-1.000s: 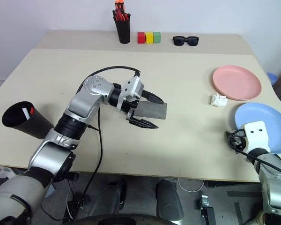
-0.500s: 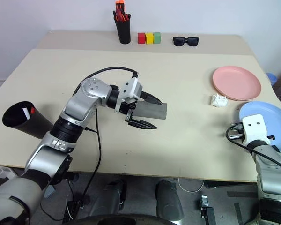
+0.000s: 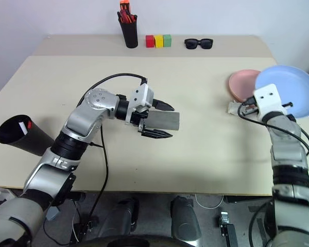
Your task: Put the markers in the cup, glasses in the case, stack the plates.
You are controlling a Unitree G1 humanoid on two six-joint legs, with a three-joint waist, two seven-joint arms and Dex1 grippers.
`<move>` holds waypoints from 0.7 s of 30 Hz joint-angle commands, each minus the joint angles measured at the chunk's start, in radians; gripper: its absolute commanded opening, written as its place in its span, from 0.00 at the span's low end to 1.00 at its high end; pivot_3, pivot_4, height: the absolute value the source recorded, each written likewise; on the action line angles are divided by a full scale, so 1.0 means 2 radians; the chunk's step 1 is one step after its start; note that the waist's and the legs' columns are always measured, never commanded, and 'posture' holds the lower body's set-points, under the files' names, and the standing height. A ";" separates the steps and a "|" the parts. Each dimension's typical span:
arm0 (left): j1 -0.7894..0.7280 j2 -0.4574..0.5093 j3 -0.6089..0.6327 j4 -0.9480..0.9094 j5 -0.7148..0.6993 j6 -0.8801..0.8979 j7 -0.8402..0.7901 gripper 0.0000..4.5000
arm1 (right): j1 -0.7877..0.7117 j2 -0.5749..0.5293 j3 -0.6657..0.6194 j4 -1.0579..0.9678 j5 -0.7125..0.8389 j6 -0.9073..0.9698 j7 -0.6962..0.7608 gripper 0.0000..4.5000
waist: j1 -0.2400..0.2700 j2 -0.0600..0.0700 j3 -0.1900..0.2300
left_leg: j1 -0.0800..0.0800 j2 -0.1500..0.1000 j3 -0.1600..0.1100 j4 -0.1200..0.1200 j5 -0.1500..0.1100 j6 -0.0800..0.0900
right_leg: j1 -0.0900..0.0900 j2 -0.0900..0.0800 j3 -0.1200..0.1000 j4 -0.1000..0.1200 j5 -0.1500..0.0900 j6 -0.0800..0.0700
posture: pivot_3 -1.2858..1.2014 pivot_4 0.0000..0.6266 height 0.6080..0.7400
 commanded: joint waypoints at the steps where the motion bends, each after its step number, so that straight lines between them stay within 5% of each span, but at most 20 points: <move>1: 0.009 0.010 0.019 -0.038 -0.009 0.015 0.019 1.00 | -0.065 -0.009 0.020 0.090 -0.020 -0.062 0.011 0.01 | 0.000 0.000 0.000 | 0.000 0.000 0.000 0.000 0.000 0.000 | 0.000 0.000 0.000 0.000 0.000 0.000 | 0.52 0.24 1.00; 9: 0.041 0.034 0.035 -0.094 -0.016 0.057 0.057 1.00 | -0.167 0.005 0.058 0.250 -0.043 -0.124 0.012 0.01 | 0.003 0.000 0.000 | -0.001 0.000 0.000 0.000 0.000 0.000 | -0.001 0.000 0.000 0.000 0.000 0.000 | 0.52 0.24 1.00; 12: 0.046 0.039 0.039 -0.105 -0.020 0.069 0.068 1.00 | -0.180 0.008 0.062 0.274 -0.045 -0.128 0.012 0.21 | 0.002 0.000 0.000 | -0.001 0.000 0.000 0.000 0.000 0.000 | -0.001 0.000 0.000 0.000 0.000 0.000 | 0.52 0.24 1.00; 17: 0.050 0.044 0.040 -0.110 -0.025 0.076 0.076 1.00 | -0.187 0.010 0.060 0.285 -0.045 -0.137 0.005 0.75 | 0.001 0.000 0.000 | -0.001 0.000 0.000 0.000 0.000 0.000 | -0.001 0.000 0.000 0.000 0.000 0.000 | 0.52 0.24 1.00; 21: 0.046 0.037 0.035 -0.096 -0.023 0.069 0.081 1.00 | -0.181 -0.001 0.037 0.259 -0.022 -0.146 0.001 0.75 | 0.000 0.000 0.000 | -0.001 0.000 0.000 0.000 0.000 0.000 | -0.001 0.000 0.000 0.000 0.000 0.000 | 0.52 0.24 1.00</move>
